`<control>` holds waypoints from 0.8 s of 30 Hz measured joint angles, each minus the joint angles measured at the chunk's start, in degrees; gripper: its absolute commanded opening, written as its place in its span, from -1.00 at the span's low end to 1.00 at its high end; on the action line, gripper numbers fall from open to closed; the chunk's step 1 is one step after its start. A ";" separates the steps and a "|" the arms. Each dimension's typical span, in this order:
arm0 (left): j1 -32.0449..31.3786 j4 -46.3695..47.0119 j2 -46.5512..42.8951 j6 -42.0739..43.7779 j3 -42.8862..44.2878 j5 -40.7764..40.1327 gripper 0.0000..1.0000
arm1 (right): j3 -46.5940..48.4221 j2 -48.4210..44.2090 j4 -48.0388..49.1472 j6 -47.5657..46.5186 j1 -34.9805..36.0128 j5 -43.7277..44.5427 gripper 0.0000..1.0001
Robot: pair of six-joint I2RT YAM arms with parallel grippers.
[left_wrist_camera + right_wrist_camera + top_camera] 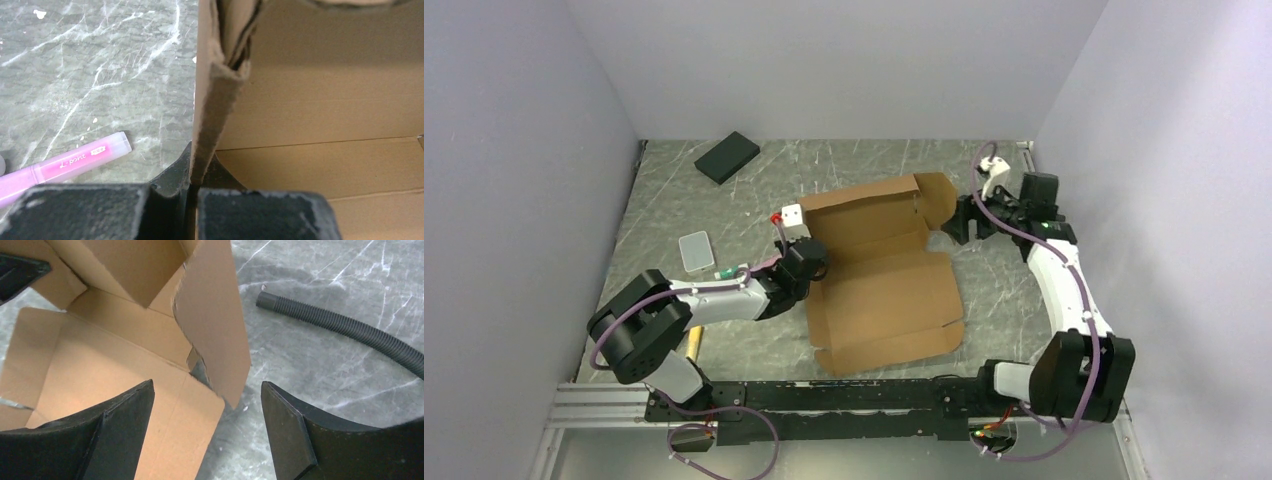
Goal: Fold the paper box
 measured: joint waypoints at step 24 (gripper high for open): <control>0.00 -8.92 8.79 0.00 12.87 -3.43 -1.00 | -4.35 3.48 9.31 10.03 15.37 18.36 -0.53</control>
